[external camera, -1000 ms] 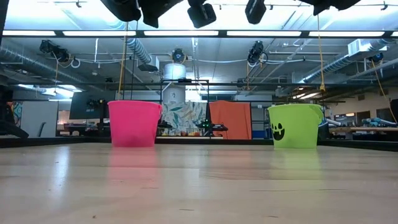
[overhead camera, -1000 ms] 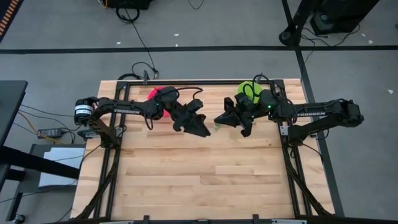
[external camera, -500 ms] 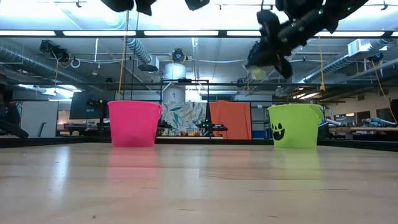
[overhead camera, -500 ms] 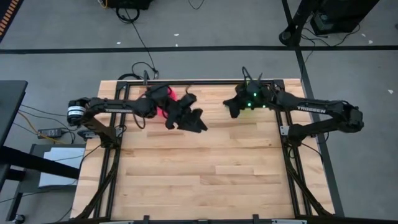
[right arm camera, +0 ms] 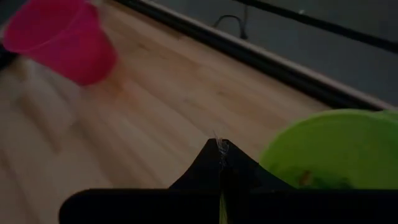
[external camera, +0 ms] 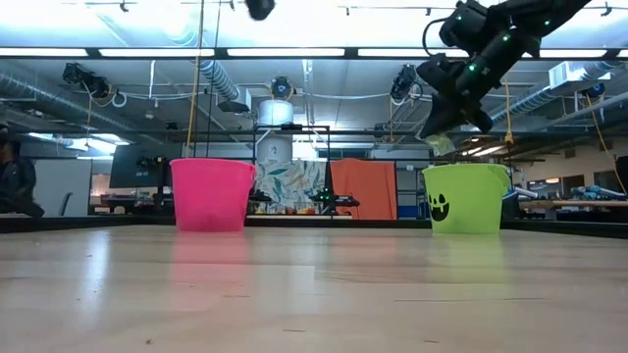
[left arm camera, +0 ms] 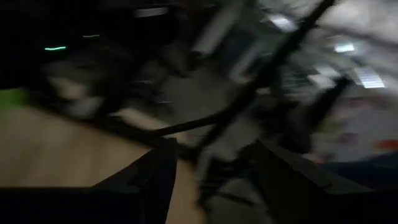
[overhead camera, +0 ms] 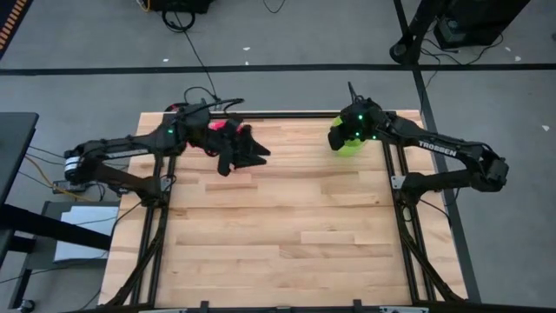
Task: Sort candy by brand, put in halloween buckets
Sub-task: Put the green candy into the green bucket
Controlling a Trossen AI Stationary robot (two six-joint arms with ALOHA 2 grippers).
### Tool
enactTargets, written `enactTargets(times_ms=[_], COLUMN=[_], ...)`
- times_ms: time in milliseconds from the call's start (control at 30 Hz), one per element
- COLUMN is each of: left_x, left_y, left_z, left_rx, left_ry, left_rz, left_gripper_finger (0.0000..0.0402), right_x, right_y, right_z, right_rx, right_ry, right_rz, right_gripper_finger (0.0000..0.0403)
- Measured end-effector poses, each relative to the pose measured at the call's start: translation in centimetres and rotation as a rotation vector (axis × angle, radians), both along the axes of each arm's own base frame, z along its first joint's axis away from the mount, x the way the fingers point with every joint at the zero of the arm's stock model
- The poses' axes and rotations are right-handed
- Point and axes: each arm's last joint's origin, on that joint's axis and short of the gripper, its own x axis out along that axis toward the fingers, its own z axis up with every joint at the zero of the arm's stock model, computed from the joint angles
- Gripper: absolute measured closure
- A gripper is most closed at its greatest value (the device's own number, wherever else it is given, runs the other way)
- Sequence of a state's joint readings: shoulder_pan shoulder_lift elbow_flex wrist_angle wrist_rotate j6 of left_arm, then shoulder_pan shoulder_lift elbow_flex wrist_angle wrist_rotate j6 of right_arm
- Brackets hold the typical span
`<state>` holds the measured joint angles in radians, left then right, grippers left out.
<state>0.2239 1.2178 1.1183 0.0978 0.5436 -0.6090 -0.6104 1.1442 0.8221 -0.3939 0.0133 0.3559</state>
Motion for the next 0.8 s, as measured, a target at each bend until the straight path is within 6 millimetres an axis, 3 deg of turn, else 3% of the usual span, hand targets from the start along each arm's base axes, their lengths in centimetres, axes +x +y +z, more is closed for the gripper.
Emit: enactTargets(times_ms=[300,600,800], left_x=[-4.5,-6.2,-6.3], left_y=[0.1,-0.2,-0.2], left_z=[-0.2,0.0,0.1], left_rx=[0.174,0.173,0.172], left_ry=[0.213,0.252,0.252], left_rz=[0.350,0.378,0.378], left_gripper_finger=[0.0179,0.0179,0.0179], right_x=[-2.2,-3.7,-3.7], right_y=[-1.8,-2.9,-3.0], right_z=[0.9,0.6,0.7], right_rx=[-0.013,0.003,0.001], right_ry=[0.134,0.185,0.175], right_rz=[-0.139,-0.195,-0.169], right_gripper_finger=[0.0396,0.0387,0.0339])
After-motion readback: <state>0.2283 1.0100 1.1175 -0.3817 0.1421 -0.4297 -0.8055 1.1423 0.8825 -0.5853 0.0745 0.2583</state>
